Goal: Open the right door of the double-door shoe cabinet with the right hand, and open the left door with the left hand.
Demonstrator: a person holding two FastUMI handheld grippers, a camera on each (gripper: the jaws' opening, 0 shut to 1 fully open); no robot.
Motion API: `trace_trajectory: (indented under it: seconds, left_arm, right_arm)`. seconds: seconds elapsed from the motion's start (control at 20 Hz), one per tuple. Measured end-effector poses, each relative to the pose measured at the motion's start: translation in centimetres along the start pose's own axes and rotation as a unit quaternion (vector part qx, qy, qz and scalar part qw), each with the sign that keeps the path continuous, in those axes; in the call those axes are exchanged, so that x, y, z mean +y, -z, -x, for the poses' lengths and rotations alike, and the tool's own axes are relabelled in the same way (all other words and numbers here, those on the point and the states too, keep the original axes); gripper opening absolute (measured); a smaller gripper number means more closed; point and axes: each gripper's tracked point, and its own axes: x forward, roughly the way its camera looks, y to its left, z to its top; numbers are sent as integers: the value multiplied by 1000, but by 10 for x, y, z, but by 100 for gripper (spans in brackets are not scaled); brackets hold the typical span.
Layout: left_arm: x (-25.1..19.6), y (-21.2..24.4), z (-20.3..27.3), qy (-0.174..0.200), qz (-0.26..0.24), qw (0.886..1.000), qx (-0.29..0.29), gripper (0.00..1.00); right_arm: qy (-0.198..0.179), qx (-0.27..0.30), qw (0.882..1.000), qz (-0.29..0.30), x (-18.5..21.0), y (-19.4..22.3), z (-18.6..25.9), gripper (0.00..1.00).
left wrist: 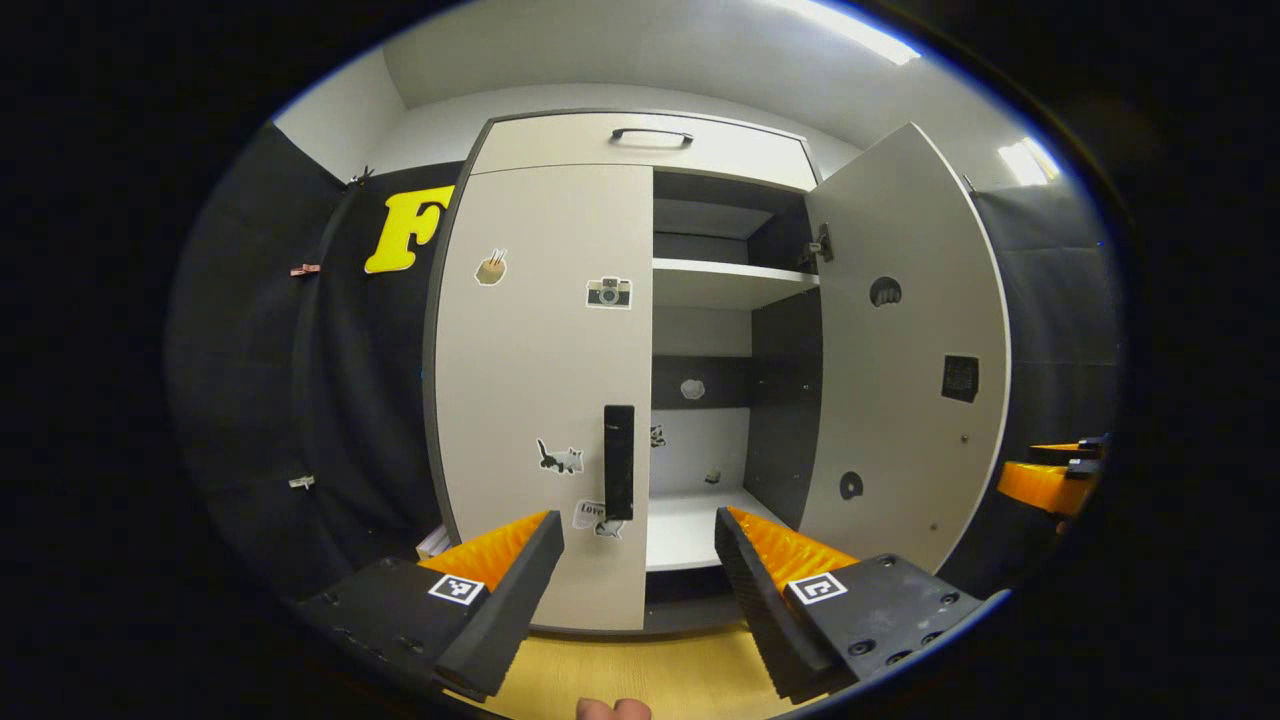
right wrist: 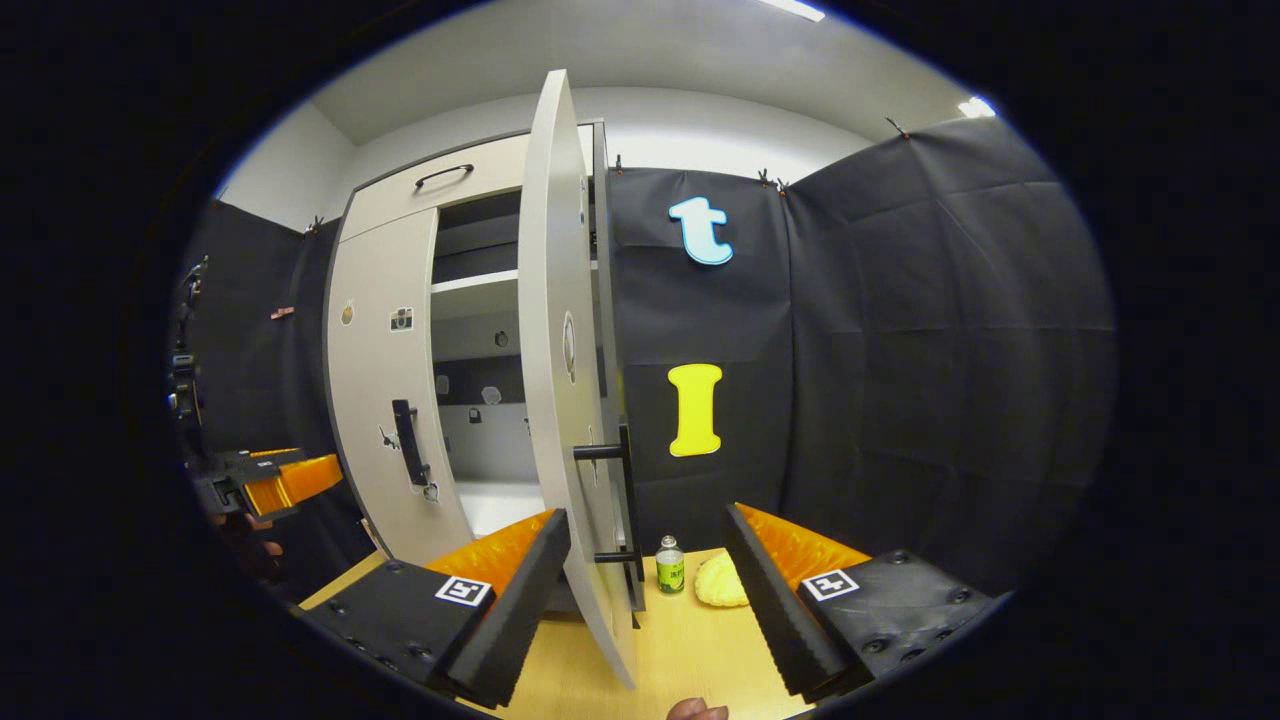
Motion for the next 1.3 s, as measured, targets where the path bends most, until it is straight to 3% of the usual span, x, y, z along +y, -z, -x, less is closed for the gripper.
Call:
trace_trajectory:
  seconds: [0.3, 0.7, 0.95, 1.15, 1.3]
  left_arm:
    - [6, 1, -62, -4, -12, 1000, 6, 95]
    - [15, 12, -129, -17, -19, 1000, 3, 95]
    - [22, 20, -160, -40, -37, 998, 10, 89]
    - [29, 21, -175, -55, -42, 998, 6, 72]
    - [25, 25, -184, -51, -38, 998, 12, 47]
  right_arm:
    - [-12, -12, 1000, 2, 13, -3, 17, 97]
    - [2, -12, 1000, 23, -3, 1, 22, 97]
    - [6, -9, 1000, 20, -16, 2, 22, 97]
    - [14, -6, 1000, 23, -28, 3, 22, 98]
    - [16, -2, 1000, 23, -33, 5, 20, 98]
